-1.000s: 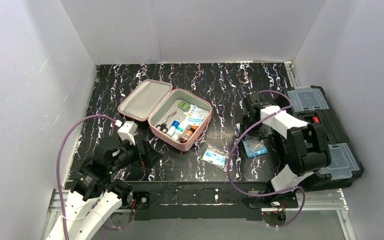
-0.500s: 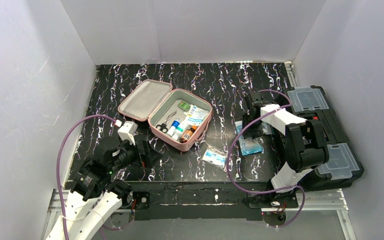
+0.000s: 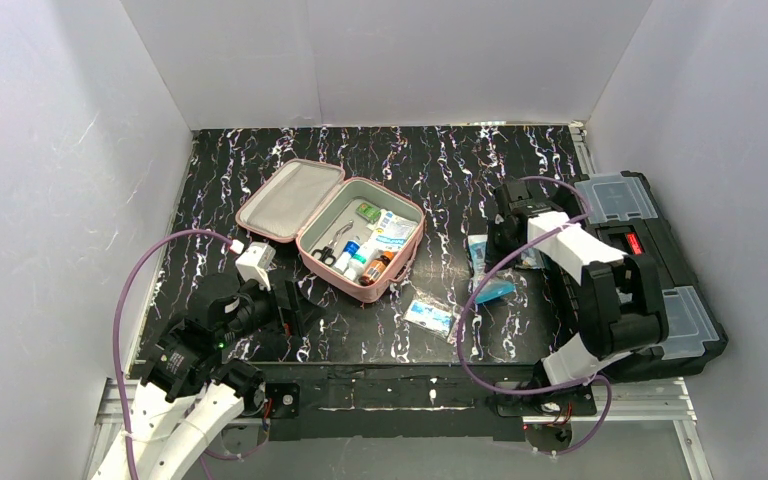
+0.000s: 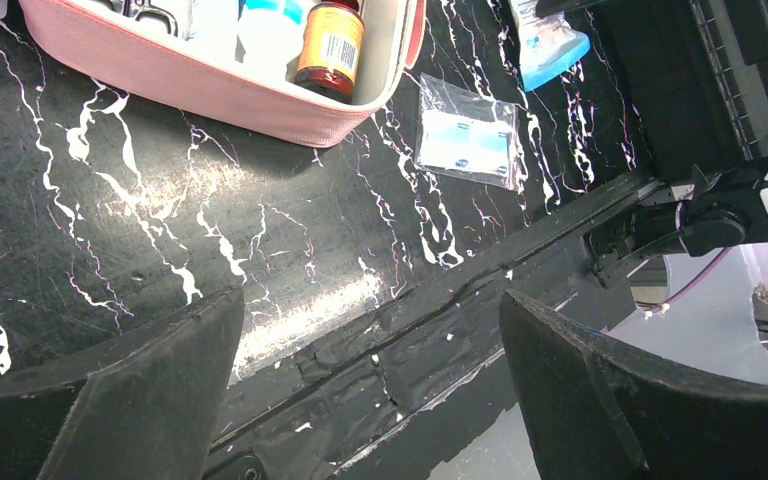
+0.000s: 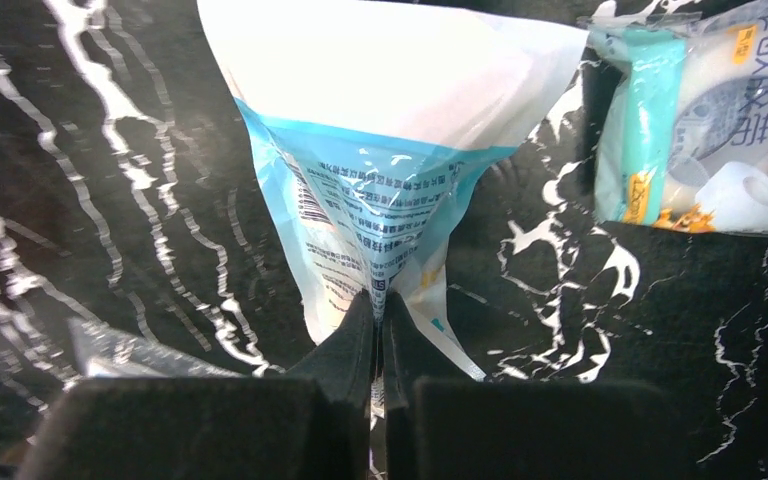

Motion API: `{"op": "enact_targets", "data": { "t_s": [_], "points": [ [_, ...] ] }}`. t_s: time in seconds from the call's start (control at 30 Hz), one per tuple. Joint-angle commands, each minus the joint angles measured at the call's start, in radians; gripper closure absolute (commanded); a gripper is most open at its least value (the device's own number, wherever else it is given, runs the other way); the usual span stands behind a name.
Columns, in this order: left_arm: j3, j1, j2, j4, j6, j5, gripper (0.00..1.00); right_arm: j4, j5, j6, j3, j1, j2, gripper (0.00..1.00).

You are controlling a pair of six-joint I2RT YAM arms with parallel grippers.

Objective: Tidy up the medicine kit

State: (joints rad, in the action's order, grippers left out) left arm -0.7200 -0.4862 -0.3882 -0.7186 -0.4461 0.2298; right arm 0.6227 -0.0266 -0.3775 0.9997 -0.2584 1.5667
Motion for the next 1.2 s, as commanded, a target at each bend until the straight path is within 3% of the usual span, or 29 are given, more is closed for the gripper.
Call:
{"op": "enact_targets", "data": {
  "t_s": [0.0, 0.43, 0.6, 0.9, 1.17],
  "points": [
    [-0.007, 0.006, 0.004, 0.004, 0.011, 0.019, 0.0, 0.002, 0.076, -0.055, 0.058, -0.013, -0.111, 0.99],
    [-0.007, 0.006, 0.004, 0.005, 0.011, 0.025, 0.01, 0.094, 0.11, 0.017, 0.375, -0.17, -0.09, 0.99],
    [-0.005, 0.006, 0.005, 0.006, 0.015, 0.017, 0.01, -0.009, 0.16, -0.147, 0.422, -0.25, -0.062, 0.99],
    [0.0, 0.006, 0.035, 0.01, 0.02, -0.022, 0.01, -0.226, 0.119, -0.474, 0.476, -0.39, 0.064, 0.99],
    [-0.008, 0.006, 0.065, -0.001, 0.02, -0.063, 0.01, -0.31, 0.017, -0.671, 0.551, -0.479, 0.203, 0.99]
  ]
}}
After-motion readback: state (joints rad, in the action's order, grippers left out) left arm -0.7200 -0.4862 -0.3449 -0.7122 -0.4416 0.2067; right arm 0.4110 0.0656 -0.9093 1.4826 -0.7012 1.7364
